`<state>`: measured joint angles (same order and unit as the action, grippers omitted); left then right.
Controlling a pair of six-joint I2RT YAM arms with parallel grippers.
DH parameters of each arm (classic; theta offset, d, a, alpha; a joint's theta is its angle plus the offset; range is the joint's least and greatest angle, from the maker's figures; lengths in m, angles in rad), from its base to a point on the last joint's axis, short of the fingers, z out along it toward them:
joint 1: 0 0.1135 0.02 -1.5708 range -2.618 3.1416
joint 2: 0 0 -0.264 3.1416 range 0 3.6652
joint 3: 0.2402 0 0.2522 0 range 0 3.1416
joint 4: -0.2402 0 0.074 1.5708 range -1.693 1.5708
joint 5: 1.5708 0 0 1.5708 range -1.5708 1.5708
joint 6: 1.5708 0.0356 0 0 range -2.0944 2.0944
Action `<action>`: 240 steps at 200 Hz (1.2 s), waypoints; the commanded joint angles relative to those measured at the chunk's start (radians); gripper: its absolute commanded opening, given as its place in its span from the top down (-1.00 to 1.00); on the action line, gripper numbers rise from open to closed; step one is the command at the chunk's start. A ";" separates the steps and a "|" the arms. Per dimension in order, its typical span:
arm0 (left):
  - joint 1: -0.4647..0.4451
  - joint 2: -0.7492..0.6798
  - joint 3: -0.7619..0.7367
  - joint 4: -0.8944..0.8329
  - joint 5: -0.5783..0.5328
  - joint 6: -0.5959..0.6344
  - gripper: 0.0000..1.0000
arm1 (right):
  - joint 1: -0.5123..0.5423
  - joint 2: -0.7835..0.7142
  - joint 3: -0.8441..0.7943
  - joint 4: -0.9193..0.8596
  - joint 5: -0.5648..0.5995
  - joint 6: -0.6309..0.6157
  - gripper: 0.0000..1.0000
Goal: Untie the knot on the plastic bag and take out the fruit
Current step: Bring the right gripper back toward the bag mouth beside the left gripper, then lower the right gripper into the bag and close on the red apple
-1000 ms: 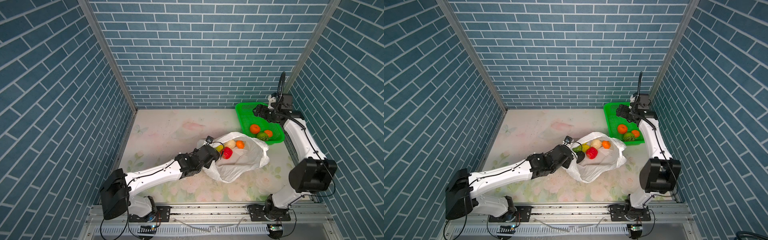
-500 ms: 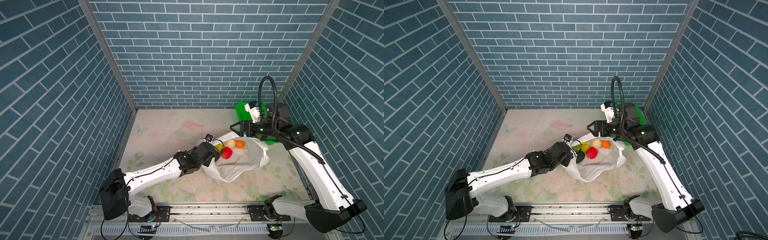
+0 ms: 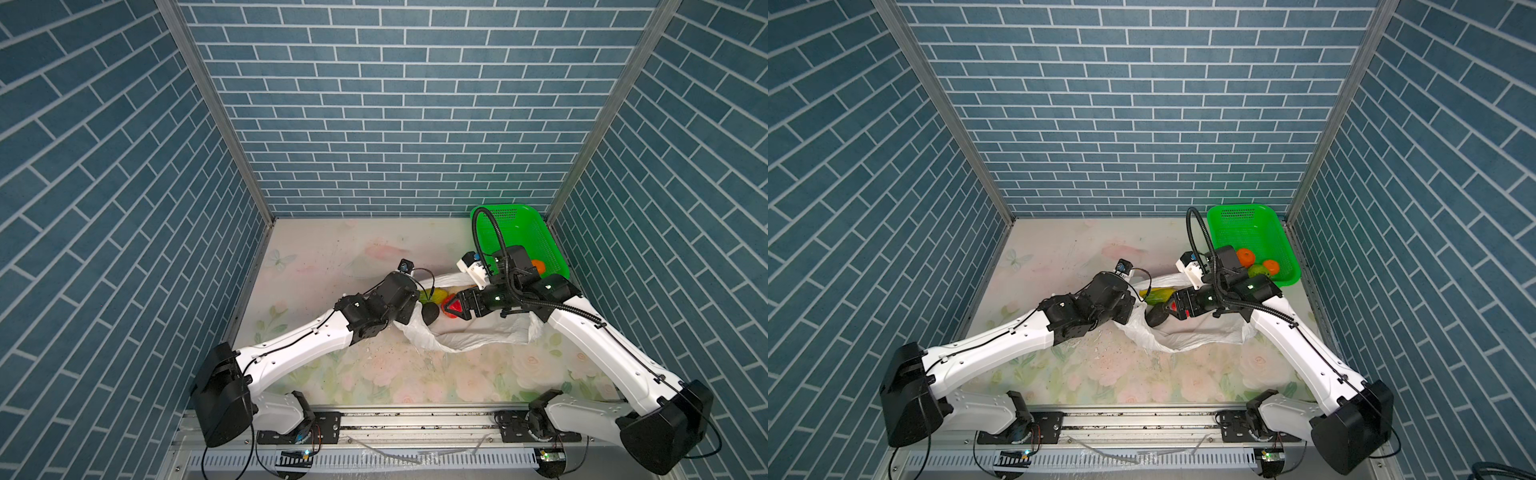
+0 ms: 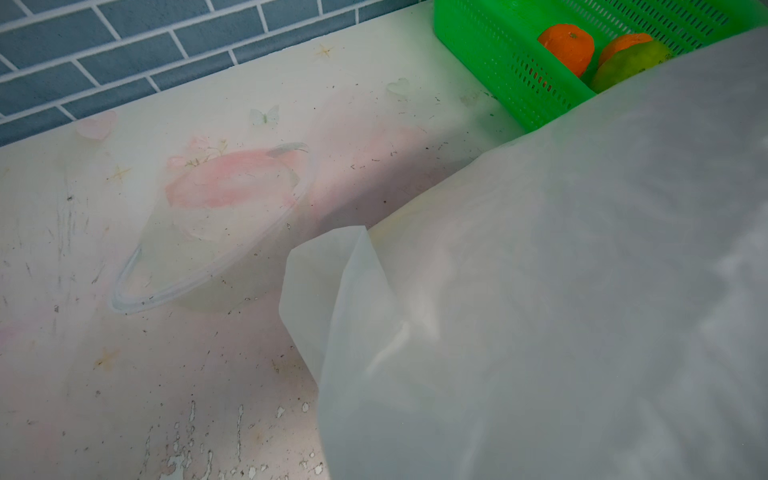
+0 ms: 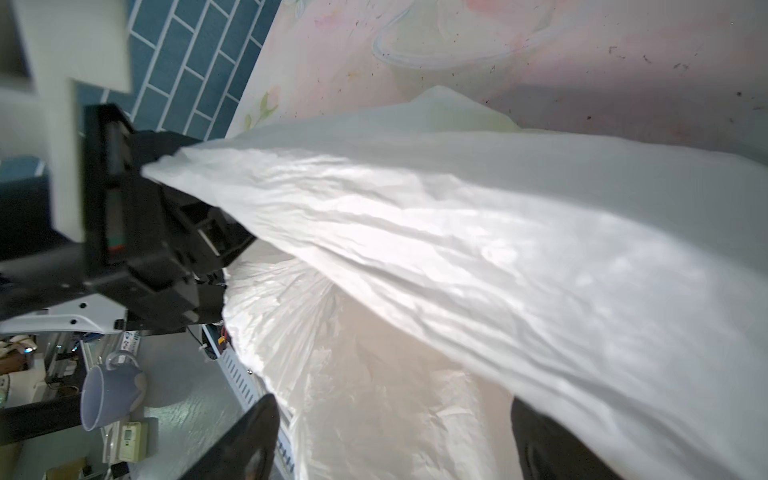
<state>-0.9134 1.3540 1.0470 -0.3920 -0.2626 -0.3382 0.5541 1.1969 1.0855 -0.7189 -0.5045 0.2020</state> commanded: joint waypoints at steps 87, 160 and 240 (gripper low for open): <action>0.045 0.045 -0.055 0.015 0.018 0.058 1.00 | -0.020 0.255 -0.210 0.539 0.281 -0.177 -0.75; 0.048 0.137 -0.025 0.065 0.052 0.055 1.00 | 0.022 0.150 -0.240 0.586 0.262 -0.191 -0.79; 0.108 0.145 0.019 0.097 0.125 0.026 1.00 | 0.163 -0.006 -0.328 0.445 0.302 -0.225 -0.71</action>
<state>-0.8135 1.4986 1.0157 -0.3088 -0.1574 -0.3077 0.6884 1.1603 0.7750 -0.2192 -0.2234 0.0204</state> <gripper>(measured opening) 0.043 0.882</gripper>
